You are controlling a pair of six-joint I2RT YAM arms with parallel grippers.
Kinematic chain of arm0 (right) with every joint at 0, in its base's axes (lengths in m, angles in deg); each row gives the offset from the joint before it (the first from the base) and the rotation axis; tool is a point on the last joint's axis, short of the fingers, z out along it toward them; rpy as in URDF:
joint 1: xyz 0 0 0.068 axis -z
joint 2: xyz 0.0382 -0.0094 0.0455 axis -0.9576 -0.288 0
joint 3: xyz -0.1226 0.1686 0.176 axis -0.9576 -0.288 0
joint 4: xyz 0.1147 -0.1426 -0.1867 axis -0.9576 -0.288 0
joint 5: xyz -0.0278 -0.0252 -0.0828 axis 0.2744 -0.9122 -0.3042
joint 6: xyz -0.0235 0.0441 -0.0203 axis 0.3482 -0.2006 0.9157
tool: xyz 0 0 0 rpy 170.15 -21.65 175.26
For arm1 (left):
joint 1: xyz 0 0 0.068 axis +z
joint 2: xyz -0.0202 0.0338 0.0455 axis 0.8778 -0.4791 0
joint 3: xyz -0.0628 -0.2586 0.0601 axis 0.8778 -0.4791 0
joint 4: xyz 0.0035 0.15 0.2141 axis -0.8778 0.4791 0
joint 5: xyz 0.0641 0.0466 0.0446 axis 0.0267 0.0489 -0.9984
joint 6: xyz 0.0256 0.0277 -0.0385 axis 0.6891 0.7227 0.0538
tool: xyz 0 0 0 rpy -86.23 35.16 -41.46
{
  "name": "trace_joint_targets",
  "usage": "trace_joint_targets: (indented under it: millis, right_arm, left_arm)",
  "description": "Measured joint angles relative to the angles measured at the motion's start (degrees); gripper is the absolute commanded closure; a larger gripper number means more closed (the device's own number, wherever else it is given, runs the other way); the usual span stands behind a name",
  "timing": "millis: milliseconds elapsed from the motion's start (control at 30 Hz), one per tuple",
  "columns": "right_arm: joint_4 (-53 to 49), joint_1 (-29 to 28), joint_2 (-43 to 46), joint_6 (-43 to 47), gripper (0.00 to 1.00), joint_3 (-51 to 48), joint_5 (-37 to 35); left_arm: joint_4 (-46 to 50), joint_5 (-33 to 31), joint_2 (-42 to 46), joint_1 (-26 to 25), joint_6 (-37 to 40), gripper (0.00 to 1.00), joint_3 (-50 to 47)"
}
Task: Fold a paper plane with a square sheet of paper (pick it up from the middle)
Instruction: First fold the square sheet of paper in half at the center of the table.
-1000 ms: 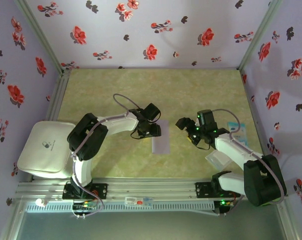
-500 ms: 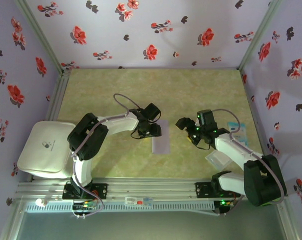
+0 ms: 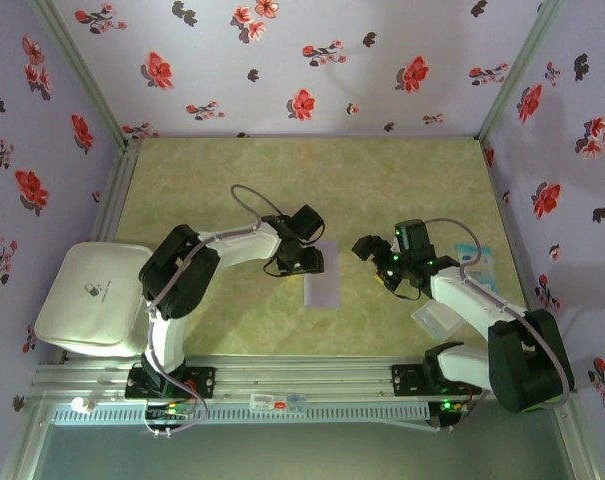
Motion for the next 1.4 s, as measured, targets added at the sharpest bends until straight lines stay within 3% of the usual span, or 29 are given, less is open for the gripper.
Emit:
trace_joint_targets:
  millis: [400, 1400]
  right_arm:
    - [0.37, -0.61, -0.07, 0.22, 0.20, -0.02, 0.20]
    - [0.66, -3.50, -4.17, 0.26, 0.21, 0.70, 0.20]
  left_arm:
    - [0.26, -0.46, -0.09, -0.15, -0.11, 0.41, 0.17]
    - [0.02, -0.66, -0.09, -0.15, -1.29, 0.42, 0.07]
